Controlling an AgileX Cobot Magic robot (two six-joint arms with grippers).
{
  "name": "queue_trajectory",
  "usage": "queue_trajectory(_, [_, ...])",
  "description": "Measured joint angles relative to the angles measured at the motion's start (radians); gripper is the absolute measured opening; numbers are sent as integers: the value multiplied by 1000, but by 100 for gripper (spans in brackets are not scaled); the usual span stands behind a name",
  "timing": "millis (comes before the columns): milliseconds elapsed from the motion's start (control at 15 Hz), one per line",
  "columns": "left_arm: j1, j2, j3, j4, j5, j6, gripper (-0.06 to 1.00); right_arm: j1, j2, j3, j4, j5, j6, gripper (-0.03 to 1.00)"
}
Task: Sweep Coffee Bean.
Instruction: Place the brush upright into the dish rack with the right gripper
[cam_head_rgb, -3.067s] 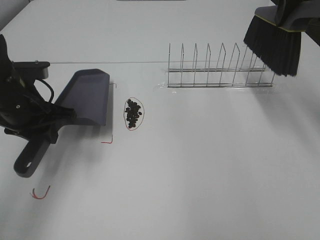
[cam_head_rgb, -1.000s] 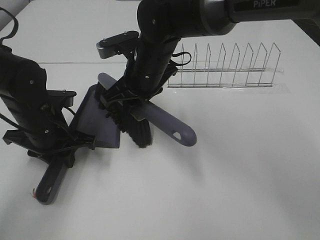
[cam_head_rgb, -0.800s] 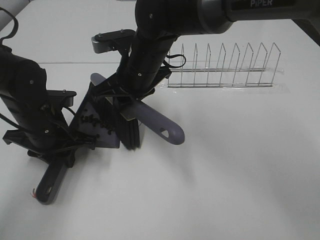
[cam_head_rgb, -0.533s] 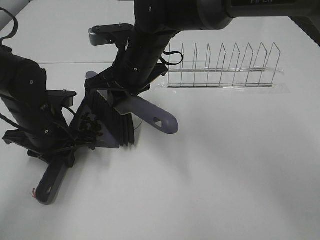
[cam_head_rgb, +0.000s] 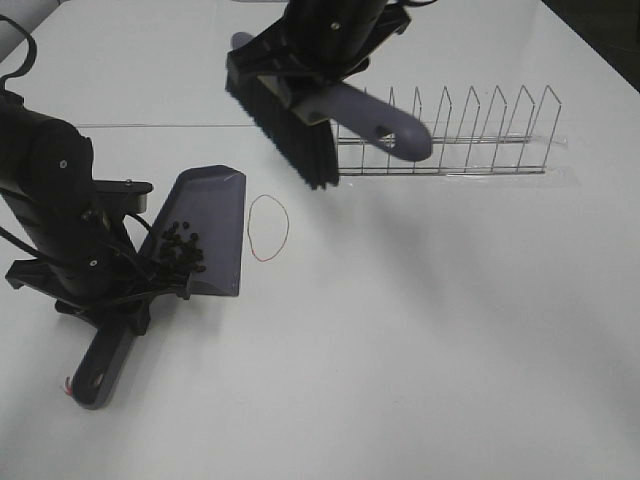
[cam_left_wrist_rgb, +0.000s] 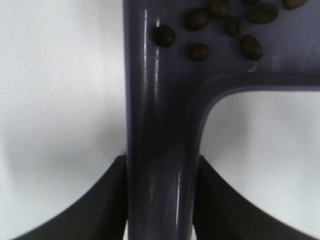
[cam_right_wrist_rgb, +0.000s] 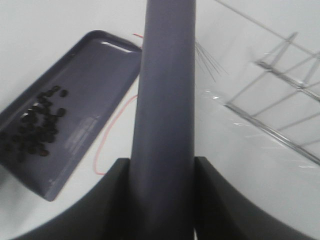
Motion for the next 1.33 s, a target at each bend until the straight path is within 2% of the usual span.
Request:
queue_trajectory(333, [0,0,0,0,0,0,35,-136,-91,0,-28,164,11,38])
queue_trajectory(400, [0,0,0,0,0,0,35,-177,-108,0,-28,207,11,38])
queue_trajectory(467, [0,0,0,0,0,0,35,-262,-138,0,-30,256,11,38])
queue_trajectory(733, [0,0,0,0,0,0,35,-388,-153,0,-36,358,11,38])
queue_trajectory(1000, [0,0,0,0,-1,0,35,-406,-153,2,-42,435,10,38])
queue_trajectory(1200, [0,0,0,0,-2,0,35,-406,-158,65,-40,434,10,38])
queue_trajectory(1333, [0,0,0,0,-3,0,35,-406,-158,161,-27,375,16,38])
